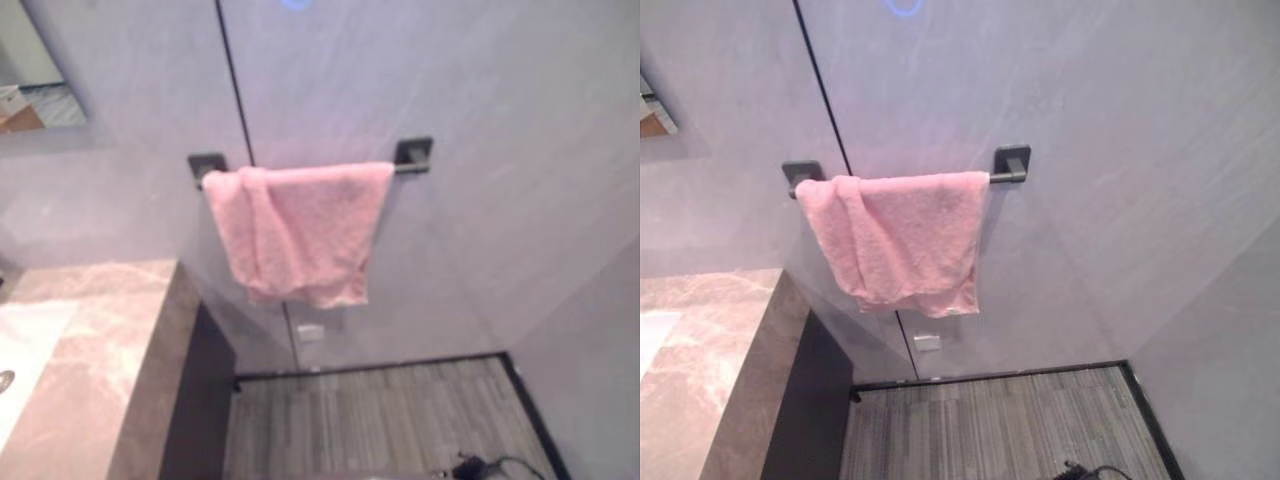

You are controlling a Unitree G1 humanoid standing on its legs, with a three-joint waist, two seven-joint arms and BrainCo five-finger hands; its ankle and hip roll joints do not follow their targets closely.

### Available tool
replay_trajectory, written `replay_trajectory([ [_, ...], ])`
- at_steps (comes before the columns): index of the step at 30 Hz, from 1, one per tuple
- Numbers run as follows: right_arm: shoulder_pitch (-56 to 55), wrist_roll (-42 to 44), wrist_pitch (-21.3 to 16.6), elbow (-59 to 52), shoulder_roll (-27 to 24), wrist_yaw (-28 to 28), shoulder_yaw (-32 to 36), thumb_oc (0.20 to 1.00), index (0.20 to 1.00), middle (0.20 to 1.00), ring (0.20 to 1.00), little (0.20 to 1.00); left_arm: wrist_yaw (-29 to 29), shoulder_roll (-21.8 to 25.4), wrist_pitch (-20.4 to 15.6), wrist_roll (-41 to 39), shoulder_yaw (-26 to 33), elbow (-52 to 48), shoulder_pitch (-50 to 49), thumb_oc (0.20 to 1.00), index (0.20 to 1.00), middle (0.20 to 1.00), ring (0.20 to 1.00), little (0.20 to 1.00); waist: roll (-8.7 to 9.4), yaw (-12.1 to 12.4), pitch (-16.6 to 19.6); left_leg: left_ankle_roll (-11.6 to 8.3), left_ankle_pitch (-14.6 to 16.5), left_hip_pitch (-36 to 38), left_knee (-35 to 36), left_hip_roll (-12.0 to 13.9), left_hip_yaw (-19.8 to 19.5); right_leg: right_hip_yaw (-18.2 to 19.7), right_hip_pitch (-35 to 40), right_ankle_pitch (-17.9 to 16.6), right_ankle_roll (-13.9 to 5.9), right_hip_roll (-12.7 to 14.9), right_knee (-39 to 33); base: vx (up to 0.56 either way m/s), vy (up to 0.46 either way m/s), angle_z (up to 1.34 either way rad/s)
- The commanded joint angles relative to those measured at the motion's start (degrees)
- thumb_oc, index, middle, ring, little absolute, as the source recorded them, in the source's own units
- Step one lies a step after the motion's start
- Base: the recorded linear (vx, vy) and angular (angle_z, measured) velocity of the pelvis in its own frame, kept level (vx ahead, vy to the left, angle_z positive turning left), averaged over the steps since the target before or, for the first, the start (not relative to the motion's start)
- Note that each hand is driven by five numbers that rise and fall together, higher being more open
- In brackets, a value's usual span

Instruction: Put brush and paste in cup on sink, flatten towel.

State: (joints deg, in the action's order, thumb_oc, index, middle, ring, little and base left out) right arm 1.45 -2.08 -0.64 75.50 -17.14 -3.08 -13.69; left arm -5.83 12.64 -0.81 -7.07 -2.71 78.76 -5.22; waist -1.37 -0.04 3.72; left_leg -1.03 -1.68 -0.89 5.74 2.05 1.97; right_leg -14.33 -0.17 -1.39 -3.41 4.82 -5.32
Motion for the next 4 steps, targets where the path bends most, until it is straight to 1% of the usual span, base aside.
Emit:
replay_trajectory([
  [1,3.3,3.1,-1.8,-0.5,-0.1,1.7,-0.7,1.0,1.0,1.0,1.0,1.0,1.0,1.3,-1.1,-0.5,1.4,2.6,3.5,1.0,1.0,1.0,1.0,1.0,2.35,-0.2,-1.9,-0.49,2.5,-0.2,-0.7,-0.2,-2.4,-3.4,2.2,3.5,-0.91,-0.1,0.3,0.01,-0.012,0.16],
  [4,3.3,3.0,-2.3,-1.6,-0.6,1.5,-1.0,1.0,1.0,1.0,1.0,1.0,1.3,1.6,-1.5,-1.0,1.0,1.3,3.3,1.0,1.0,1.0,1.0,1.0,2.31,-0.4,-1.8,-0.45,2.4,-0.3,-0.7,-0.3,-2.6,-3.7,2.3,3.6,-1.0,-0.1,0.3,0.01,0.0,0.14],
])
